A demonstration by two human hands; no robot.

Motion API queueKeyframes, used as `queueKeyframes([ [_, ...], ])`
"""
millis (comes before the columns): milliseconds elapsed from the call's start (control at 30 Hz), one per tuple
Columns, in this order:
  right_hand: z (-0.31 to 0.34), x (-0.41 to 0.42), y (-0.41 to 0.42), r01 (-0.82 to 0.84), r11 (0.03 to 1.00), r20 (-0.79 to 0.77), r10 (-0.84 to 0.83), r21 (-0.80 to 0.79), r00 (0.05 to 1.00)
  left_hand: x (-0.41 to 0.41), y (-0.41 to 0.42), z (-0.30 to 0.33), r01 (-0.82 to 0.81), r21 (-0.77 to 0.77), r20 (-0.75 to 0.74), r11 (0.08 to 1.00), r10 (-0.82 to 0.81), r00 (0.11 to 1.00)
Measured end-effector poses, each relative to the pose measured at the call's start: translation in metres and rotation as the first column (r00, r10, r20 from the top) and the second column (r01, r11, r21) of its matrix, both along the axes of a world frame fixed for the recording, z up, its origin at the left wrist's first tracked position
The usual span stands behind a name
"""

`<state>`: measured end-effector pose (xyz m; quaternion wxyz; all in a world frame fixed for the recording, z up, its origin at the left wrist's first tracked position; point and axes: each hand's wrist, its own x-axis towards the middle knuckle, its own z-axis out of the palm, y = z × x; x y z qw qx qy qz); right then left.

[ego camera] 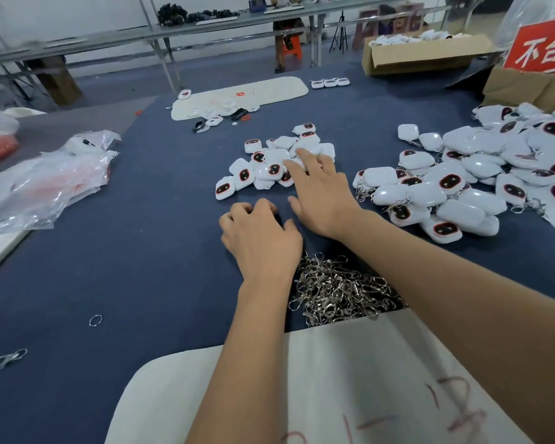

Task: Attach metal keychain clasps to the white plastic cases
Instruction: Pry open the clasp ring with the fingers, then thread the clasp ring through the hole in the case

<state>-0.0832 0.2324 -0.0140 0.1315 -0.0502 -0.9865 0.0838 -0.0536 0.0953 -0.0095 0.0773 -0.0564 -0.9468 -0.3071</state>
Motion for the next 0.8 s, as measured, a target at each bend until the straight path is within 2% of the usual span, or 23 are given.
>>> queueKeyframes([
  [133, -0.001, -0.017, 0.012, -0.016, 0.997, 0.056, 0.020, -0.070, 0.998, -0.001, 0.001, -0.001, -0.004, -0.004, 0.000, 1.000, 0.004, 1.000],
  [267, -0.001, -0.011, 0.005, -0.048, 0.996, -0.028, 0.046, -0.074, 0.999, -0.004, -0.001, -0.003, 0.037, 0.077, -0.049, 0.996, -0.033, 0.998],
  [367, 0.000, 0.007, -0.003, -0.107, 0.976, -0.077, 0.093, -0.192, 0.993, -0.004, -0.002, 0.000, 0.093, 0.182, -0.051, 0.979, -0.085, 0.995],
  [433, 0.001, 0.022, -0.004, -0.144, 0.951, -0.136, 0.110, -0.274, 0.985, -0.004, -0.001, 0.002, 0.137, 0.192, -0.041, 0.972, -0.132, 0.990],
  [533, 0.004, 0.043, -0.001, -0.099, 0.963, -0.274, 0.027, -0.252, 0.961, -0.003, -0.004, 0.002, 0.211, 0.180, -0.027, 0.961, -0.209, 0.978],
  [633, 0.012, 0.064, 0.001, -0.134, 0.870, -0.395, -0.075, -0.474, 0.916, -0.005, -0.011, 0.004, 0.335, 0.138, 0.018, 0.932, -0.340, 0.940],
  [700, 0.017, 0.077, 0.004, -0.118, 0.816, -0.359, -0.115, -0.566, 0.926, -0.005, -0.017, 0.008, 0.443, 0.091, 0.070, 0.892, -0.450, 0.890],
  [800, 0.016, 0.088, 0.006, -0.028, 0.854, -0.219, -0.101, -0.520, 0.971, -0.003, -0.026, 0.018, 0.548, 0.081, 0.189, 0.833, -0.552, 0.812],
])
